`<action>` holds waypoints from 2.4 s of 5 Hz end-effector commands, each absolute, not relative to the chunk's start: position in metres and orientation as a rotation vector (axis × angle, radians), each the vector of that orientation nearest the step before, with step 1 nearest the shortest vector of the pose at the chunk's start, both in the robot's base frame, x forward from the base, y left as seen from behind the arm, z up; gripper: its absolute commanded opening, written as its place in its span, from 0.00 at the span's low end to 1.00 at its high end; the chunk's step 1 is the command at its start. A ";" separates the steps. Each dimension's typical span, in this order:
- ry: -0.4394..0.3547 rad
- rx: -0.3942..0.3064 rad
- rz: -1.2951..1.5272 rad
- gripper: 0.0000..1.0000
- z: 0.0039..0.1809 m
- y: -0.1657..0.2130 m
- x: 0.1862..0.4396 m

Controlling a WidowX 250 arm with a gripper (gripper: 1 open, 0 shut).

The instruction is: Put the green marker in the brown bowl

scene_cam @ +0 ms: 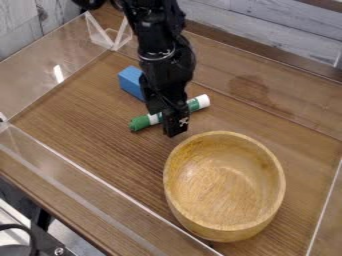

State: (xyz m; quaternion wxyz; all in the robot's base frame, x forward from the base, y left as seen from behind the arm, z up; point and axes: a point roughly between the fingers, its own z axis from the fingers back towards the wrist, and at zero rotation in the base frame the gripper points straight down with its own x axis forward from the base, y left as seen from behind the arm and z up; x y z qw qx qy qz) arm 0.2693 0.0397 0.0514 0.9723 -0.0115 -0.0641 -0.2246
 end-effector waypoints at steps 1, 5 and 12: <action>-0.167 -0.015 -0.449 1.00 0.056 0.044 0.275; -0.179 -0.018 -0.440 1.00 0.045 0.050 0.279; -0.164 0.004 -0.439 0.00 0.042 0.058 0.288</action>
